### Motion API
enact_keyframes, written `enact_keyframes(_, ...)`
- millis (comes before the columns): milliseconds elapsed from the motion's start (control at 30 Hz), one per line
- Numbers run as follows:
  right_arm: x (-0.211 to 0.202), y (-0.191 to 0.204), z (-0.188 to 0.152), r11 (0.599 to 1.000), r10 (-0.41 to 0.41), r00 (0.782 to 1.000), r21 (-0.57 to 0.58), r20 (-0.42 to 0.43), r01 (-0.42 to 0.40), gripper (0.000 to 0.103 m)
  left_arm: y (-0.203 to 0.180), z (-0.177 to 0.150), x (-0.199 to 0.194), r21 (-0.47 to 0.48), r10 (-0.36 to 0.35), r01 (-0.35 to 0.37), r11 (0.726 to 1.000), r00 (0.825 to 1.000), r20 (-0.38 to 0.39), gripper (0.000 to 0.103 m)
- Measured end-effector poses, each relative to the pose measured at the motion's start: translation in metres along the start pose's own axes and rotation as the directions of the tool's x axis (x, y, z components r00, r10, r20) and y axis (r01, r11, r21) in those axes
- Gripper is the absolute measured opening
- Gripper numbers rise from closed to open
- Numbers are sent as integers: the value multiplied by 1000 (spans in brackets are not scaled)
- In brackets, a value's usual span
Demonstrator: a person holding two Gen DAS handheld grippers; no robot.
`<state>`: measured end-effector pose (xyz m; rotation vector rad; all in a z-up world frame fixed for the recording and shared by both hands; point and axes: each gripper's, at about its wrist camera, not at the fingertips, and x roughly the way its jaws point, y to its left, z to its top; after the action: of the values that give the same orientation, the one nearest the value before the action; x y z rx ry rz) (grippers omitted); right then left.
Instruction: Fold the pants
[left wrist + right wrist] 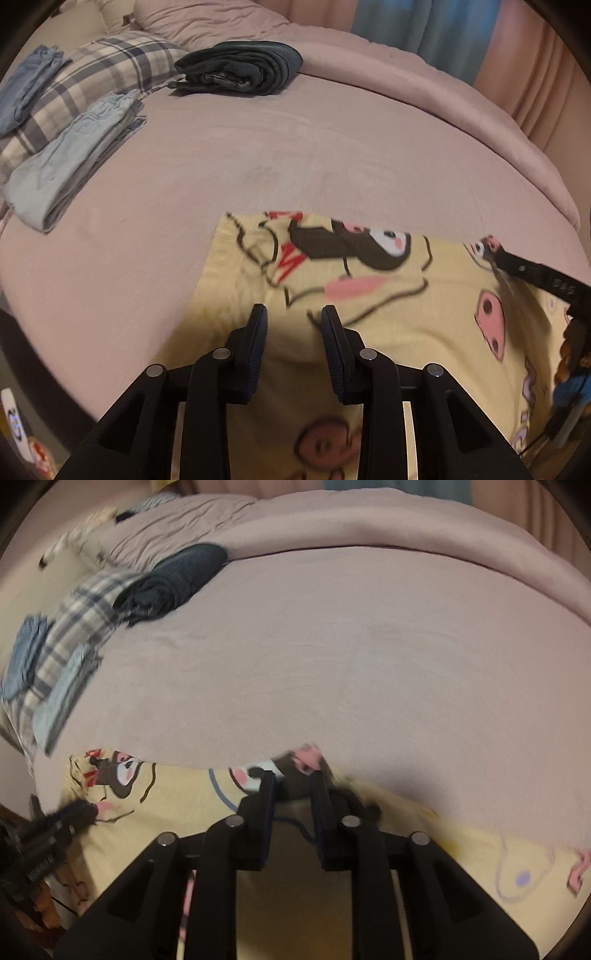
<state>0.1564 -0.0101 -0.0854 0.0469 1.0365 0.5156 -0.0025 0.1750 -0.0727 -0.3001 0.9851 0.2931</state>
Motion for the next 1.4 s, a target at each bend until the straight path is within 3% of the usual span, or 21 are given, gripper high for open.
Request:
enact_keyframes(33,-8,-6,-4,1000,-5,1000,13,-5,5,52,-1,0,-1,5,3,-3,1000,1000,-15,36)
enact_keyframes(100,-26,-17,-15,999,-42,999,14,-4,42,66,-8,-2,-3,30,18,-17,999,999,-44,40)
enact_keyframes(200,-54,-41,-36,993,-114,993,14,22,114,66,-24,-2,-7,51,38,-34,998,997,-74,40)
enact_keyframes(300,-82,-82,-68,977,-210,978,38,13,209,66,-41,5,-12,24,-72,75,997,992,-106,40)
enact_keyframes(400,-110,-125,-100,937,-341,940,77,-5,340,66,-75,14,-17,48,-181,187,981,978,-107,40)
enact_keyframes(467,-134,-158,-121,906,-400,917,149,-9,396,66,-98,17,-17,78,-228,237,969,968,-106,40)
enact_keyframes(533,-152,-184,-136,885,-420,907,219,-1,410,66,-125,16,-15,117,-265,280,953,956,-125,40)
enact_keyframes(733,-203,-260,-180,763,-527,850,445,6,469,66,-206,-6,-5,235,-357,401,885,911,-208,40)
enact_keyframes(767,-211,-271,-186,732,-559,829,467,-2,495,66,-215,-10,-2,247,-367,416,875,903,-224,40)
enact_keyframes(800,-216,-280,-191,704,-589,808,481,-15,522,66,-223,-15,2,255,-368,425,868,897,-243,40)
enact_keyframes(867,-230,-300,-201,672,-603,798,529,-16,518,66,-232,-21,8,261,-365,435,862,889,-276,40)
enact_keyframes(967,-252,-324,-215,584,-655,754,607,-40,539,66,-237,-29,18,243,-364,450,859,872,-328,40)
enact_keyframes(1000,-257,-329,-220,571,-659,751,629,-32,528,68,-238,-31,19,245,-362,451,858,870,-334,40)
enact_keyframes(1067,-266,-342,-228,562,-628,778,693,3,451,74,-240,-34,18,263,-355,444,857,877,-324,40)
enact_keyframes(1133,-264,-346,-230,610,-555,830,708,61,355,80,-244,-37,14,264,-361,453,852,872,-329,40)
enact_keyframes(1167,-260,-344,-228,646,-515,852,695,94,314,78,-248,-37,12,251,-380,474,844,859,-344,40)
enact_keyframes(1200,-256,-341,-225,664,-501,858,686,111,299,79,-250,-38,11,235,-406,502,832,841,-357,40)
enact_keyframes(1267,-246,-338,-218,677,-505,855,669,118,308,80,-252,-38,7,207,-463,556,805,807,-366,41)
enact_keyframes(1300,-236,-330,-209,677,-516,849,661,114,323,80,-253,-39,5,202,-482,572,795,798,-362,48)
enact_keyframes(1333,-234,-330,-207,680,-526,842,654,122,330,80,-254,-39,3,205,-493,582,787,793,-357,55)
enact_keyframes(1400,-228,-333,-203,696,-530,832,645,164,316,78,-256,-41,-1,221,-504,591,776,791,-348,59)
